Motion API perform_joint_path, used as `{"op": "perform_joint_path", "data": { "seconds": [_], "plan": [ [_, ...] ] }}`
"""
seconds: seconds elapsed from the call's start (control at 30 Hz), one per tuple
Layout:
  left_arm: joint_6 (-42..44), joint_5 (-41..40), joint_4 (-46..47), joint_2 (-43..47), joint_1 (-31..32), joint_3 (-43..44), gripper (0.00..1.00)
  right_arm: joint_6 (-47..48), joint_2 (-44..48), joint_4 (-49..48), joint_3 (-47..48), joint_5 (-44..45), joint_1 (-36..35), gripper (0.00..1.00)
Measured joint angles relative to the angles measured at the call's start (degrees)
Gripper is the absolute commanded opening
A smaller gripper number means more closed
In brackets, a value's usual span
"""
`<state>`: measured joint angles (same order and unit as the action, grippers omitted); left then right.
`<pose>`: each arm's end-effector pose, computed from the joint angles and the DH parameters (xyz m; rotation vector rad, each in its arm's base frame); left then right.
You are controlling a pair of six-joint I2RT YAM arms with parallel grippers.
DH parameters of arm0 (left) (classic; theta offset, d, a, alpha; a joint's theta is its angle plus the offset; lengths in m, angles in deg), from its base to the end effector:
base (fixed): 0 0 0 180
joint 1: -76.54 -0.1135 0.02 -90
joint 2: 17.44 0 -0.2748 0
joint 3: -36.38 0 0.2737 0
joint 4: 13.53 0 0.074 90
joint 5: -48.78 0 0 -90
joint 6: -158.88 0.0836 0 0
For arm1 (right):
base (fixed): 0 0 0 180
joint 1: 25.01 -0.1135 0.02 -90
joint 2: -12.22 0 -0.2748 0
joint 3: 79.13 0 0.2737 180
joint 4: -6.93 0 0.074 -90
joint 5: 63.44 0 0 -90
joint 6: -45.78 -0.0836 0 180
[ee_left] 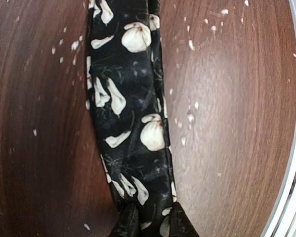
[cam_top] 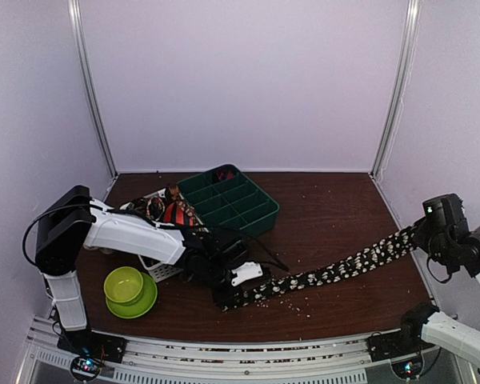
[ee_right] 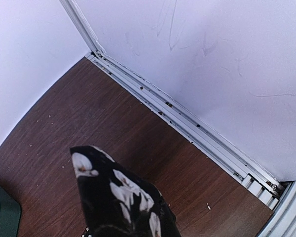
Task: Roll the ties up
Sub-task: Flatten out the tie at the center of the board.
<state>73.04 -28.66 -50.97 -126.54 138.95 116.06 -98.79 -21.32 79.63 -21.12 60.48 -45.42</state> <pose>0.1735 -0.3713 0.0956 1.6134 2.3409 -0.5565 0.1433 0.0036 0.2718 0.9003 2.0492 -0.0217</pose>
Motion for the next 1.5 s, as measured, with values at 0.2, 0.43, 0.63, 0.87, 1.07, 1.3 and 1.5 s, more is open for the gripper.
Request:
{"op": "perform_joint_path", "data": {
  "seconds": [0.2, 0.43, 0.63, 0.87, 1.07, 1.3, 1.5],
  "plan": [
    [0.5, 0.2, 0.0, -5.7, 0.0, 8.4, 0.18, -1.4, -4.4, 0.7, 1.5, 1.1, 3.4, 0.01],
    [1.0, 1.8, 0.2, -8.9, 0.0, 15.1, 0.18, -2.7, -6.2, 2.2, 3.3, 4.3, 6.2, 0.04],
    [1.9, 2.9, 0.1, -9.7, 0.0, 16.2, 0.17, -2.5, -9.6, 2.1, 3.8, 5.8, 6.8, 0.05],
    [2.4, 4.2, 0.0, -10.4, 0.0, 16.2, 0.18, -3.3, -13.7, 1.4, 4.0, 6.4, 7.4, 0.96],
    [2.4, 4.2, 0.0, -10.5, 0.0, 16.2, 0.3, 1.3, -12.7, -4.3, 2.9, 0.9, 7.6, 1.0],
    [1.5, 3.8, 1.4, -9.9, -0.3, 13.1, 0.63, 10.8, -9.3, -20.0, -2.8, -16.7, 7.6, 1.0],
    [-0.9, 2.1, 6.5, -0.6, -2.2, 2.4, 0.91, 14.4, -12.8, -31.9, -7.7, -36.0, 7.3, 1.0]
  ]
}}
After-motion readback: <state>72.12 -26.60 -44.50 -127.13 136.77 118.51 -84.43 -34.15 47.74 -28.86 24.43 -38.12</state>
